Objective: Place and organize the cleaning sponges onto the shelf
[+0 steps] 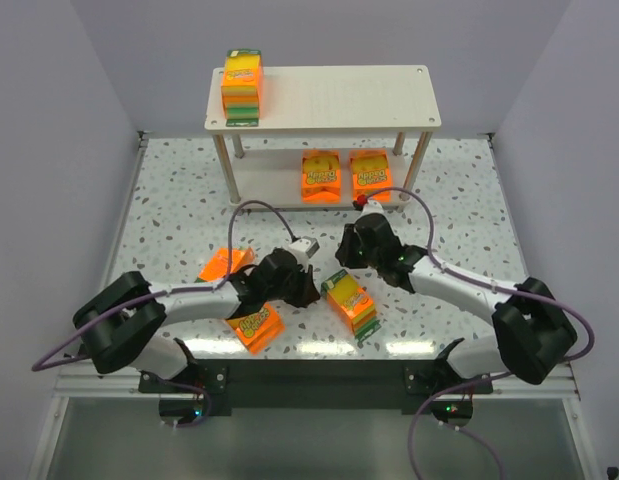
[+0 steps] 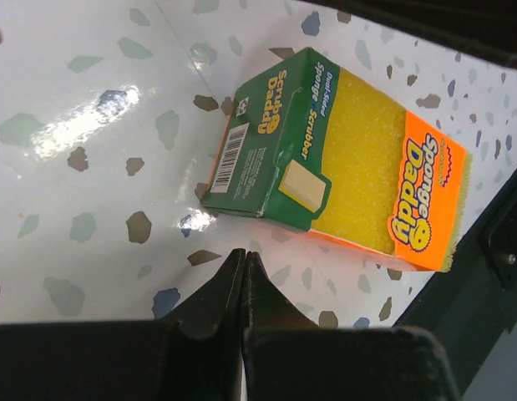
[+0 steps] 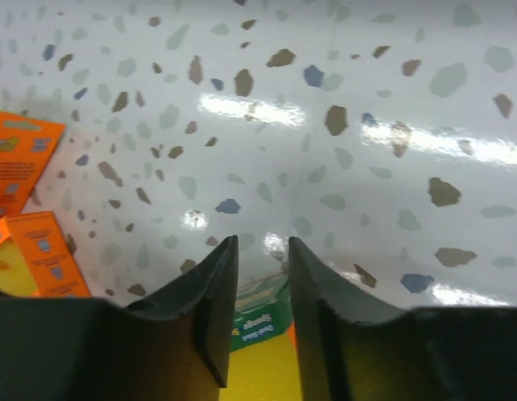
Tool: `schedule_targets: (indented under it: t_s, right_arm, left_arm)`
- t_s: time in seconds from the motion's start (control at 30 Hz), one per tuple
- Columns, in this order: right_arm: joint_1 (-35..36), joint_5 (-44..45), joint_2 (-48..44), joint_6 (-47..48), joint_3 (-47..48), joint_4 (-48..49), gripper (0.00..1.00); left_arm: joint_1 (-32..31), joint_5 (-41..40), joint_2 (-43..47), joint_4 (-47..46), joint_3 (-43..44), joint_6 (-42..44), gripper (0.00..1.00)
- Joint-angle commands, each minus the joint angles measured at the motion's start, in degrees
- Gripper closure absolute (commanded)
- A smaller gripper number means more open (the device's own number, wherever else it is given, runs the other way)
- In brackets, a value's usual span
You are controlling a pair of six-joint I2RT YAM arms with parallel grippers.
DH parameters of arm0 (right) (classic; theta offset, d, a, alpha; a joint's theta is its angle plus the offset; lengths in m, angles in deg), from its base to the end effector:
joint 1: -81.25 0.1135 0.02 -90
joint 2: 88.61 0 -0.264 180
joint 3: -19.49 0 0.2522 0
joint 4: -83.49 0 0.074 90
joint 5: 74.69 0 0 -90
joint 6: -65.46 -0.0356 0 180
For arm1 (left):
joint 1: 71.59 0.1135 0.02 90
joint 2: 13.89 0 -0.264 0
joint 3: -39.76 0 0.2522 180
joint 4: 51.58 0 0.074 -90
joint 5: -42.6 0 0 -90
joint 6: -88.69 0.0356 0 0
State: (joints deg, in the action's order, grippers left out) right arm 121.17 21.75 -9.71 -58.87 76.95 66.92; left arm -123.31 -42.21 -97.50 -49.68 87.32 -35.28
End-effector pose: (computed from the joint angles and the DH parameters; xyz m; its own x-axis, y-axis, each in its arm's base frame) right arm 0.2251 0.1831 0.2130 -0.7114 0.1354 -0.6896 -0.2043 0.8990 0.3873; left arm 0.1714 -0.2224 0.1601 -0.7775 0.0869 -0.6229 0.4721 0.7350 -0.4867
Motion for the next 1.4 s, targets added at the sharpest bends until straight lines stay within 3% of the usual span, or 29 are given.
schedule_targets:
  t_s: [0.0, 0.03, 0.2, 0.23, 0.37, 0.5, 0.57, 0.7, 0.87, 1.1, 1.37]
  right_arm:
    - [-1.51, 6.11, -1.98, 2.33, 1.21, -6.14, 0.63]
    - [-2.04, 7.78, -2.68, 2.07, 1.21, -9.11, 0.51]
    - [-2.92, 14.74, -14.27, -1.69, -2.56, -16.87, 0.22]
    - [-3.01, 14.92, -16.38, -2.84, -3.53, -19.58, 0.02]
    - [-2.92, 11.33, -28.42, -8.90, -10.11, -24.17, 0.01]
    - [-2.92, 0.70, -39.31, -18.81, -15.22, -24.88, 0.01]
    - [-2.92, -5.71, -41.79, -23.22, -18.72, -24.09, 0.01]
    - [-2.74, -10.21, -45.67, -32.37, -23.92, -20.13, 0.01]
    - [-2.83, -12.93, -40.94, -32.21, -21.74, -20.75, 0.01]
    - [-2.74, -20.06, -33.20, -32.29, -21.99, -17.06, 0.13]
    - [-2.83, -13.48, -29.42, -32.75, -21.92, -8.71, 0.15]
  left_arm:
    - [0.04, -4.73, 5.21, -2.74, -1.98, -4.78, 1.00]
    - [0.04, -5.01, 6.09, -2.30, -2.51, -5.13, 1.00]
    - [0.04, -8.43, 12.50, 1.65, -3.39, -6.45, 1.00]
    - [0.04, -8.88, 13.55, 1.92, -3.65, -6.37, 1.00]
    - [-0.04, -10.55, 15.59, 2.28, -3.22, -4.79, 1.00]
    - [0.13, -12.22, 12.52, 1.14, -1.20, -1.80, 1.00]
    - [0.22, -12.48, 9.72, 0.17, 0.29, -0.83, 1.00]
    - [0.31, -11.96, 6.10, 0.17, 3.90, 0.93, 1.00]
    - [0.31, -10.82, 4.78, -1.85, 4.52, 1.19, 1.00]
    - [0.40, -10.64, 0.04, -3.43, 5.92, 2.42, 1.00]
    - [0.84, -7.13, -3.31, -5.28, 5.22, 2.95, 1.00]
